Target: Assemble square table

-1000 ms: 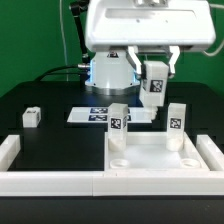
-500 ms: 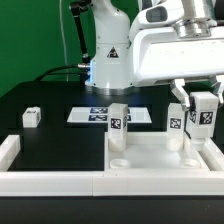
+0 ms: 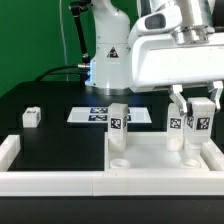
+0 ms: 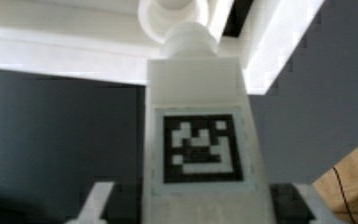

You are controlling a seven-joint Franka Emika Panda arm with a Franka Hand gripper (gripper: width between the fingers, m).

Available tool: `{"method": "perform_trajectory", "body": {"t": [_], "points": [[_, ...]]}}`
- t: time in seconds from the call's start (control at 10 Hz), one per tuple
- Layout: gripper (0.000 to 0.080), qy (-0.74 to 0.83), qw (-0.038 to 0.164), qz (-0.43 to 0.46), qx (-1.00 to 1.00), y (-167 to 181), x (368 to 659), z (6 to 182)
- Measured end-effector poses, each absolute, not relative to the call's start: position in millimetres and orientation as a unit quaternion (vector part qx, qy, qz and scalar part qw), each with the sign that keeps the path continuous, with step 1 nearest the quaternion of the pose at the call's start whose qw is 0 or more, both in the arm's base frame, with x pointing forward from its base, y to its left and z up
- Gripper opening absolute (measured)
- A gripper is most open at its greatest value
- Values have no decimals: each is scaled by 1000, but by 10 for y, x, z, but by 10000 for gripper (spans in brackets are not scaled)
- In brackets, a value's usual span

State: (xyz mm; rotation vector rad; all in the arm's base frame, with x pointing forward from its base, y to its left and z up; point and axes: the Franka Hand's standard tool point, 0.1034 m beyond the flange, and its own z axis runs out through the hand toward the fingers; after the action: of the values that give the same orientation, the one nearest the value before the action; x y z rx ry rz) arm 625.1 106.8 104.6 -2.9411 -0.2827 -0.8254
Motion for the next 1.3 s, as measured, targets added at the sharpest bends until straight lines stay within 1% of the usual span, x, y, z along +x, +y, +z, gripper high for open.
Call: {"method": "perform_trajectory", "body": {"t": [0.1, 0.6, 0.8, 1.1, 1.3], "points": [[290, -91, 37, -268, -958, 1061, 6248, 983], [290, -88, 34, -270, -958, 1009, 6249, 896], [290, -87, 33, -268, -959, 1000, 6232, 827], [290, -82, 28, -303, -949, 985, 6304, 806], [290, -82, 28, -301, -950, 973, 6301, 809]]}}
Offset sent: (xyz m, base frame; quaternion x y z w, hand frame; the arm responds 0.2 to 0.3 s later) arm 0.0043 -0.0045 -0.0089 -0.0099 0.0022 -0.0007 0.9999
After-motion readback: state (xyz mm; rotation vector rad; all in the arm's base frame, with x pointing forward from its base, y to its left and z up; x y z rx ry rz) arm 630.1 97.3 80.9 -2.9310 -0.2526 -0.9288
